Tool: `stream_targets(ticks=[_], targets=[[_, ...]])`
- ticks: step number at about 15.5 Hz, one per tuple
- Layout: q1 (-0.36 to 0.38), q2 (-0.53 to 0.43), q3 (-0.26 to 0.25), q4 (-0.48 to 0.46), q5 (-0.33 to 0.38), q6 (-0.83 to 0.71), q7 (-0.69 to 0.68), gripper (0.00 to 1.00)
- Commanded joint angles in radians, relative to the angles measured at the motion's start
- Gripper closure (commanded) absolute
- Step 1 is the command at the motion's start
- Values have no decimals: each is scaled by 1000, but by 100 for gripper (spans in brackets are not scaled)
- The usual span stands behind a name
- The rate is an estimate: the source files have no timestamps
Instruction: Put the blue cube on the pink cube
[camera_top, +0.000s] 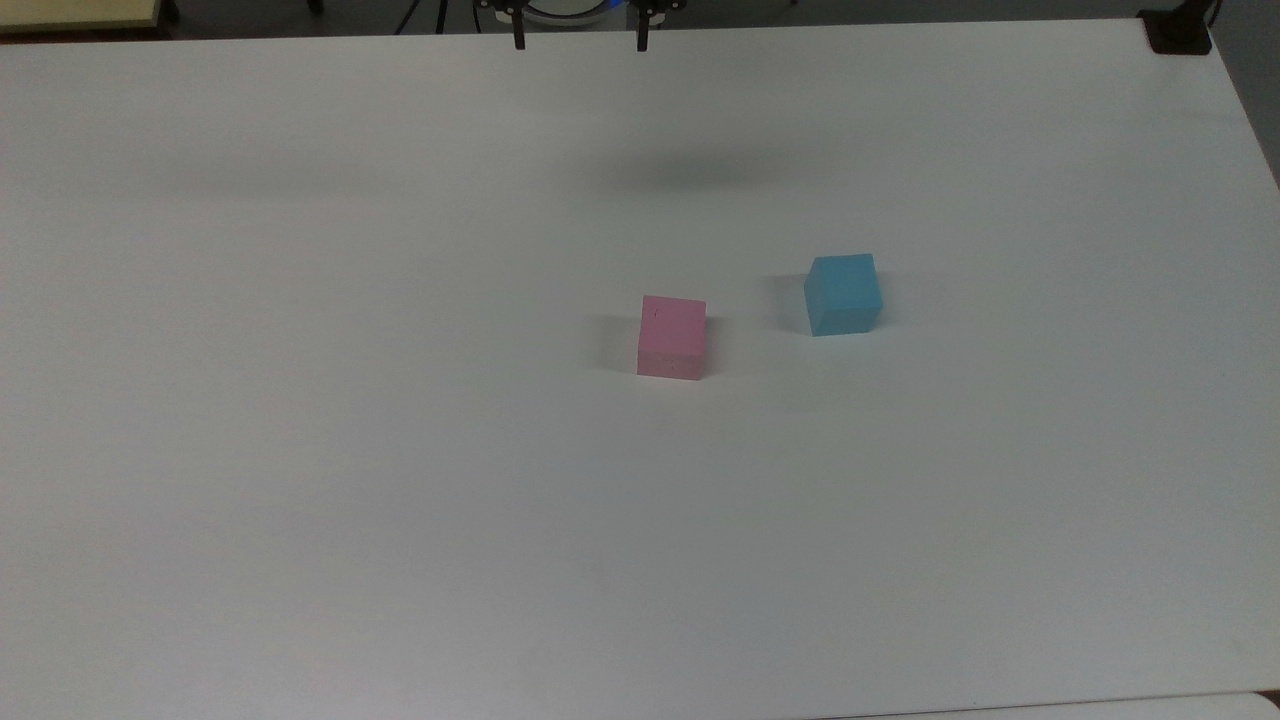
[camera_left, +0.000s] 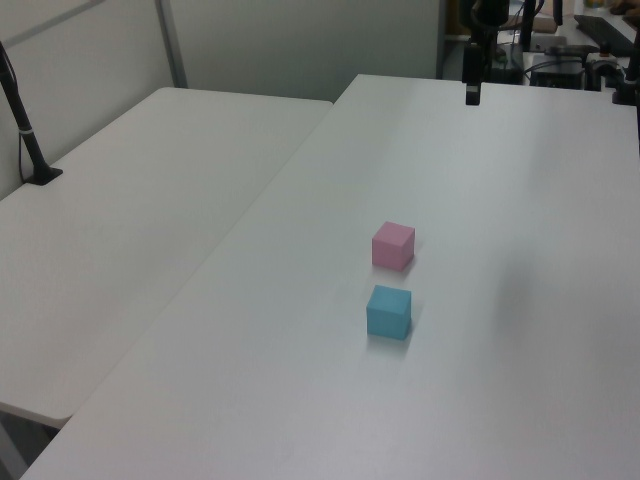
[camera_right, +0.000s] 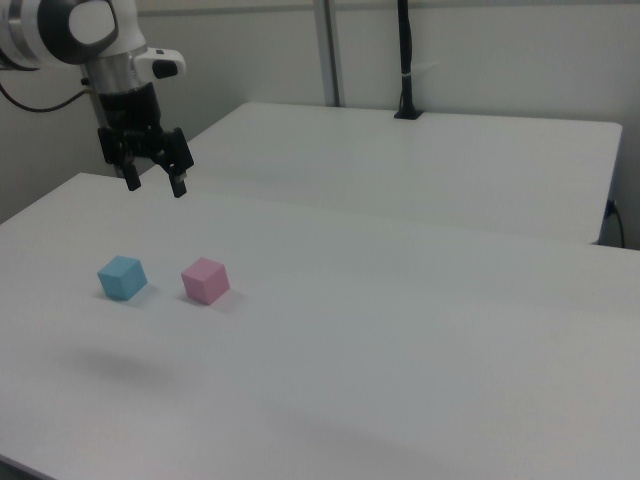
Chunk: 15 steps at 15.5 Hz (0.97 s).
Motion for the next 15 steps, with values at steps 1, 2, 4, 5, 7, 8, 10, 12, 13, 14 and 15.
stream_targets(ticks=[1, 2, 4, 5, 7, 8, 10, 12, 13, 14, 15], targets=[[1, -11, -3, -23, 16, 7, -17, 0], [0, -11, -4, -23, 16, 7, -17, 0], [-10, -11, -3, -23, 16, 0, -17, 0], [-11, -11, -3, -26, 16, -2, -17, 0], [-11, -11, -4, -24, 16, -3, -15, 0], [-11, -11, -3, -24, 16, -3, -17, 0], [-13, -11, -3, -24, 16, 0, -17, 0], [-13, -8, -3, -24, 17, 7, -17, 0], [-10, -4, -3, -23, 19, 12, -17, 0], [-5, -1, -1, -23, 20, 14, -17, 0], [3, 8, 0, -24, 23, 27, -9, 0]])
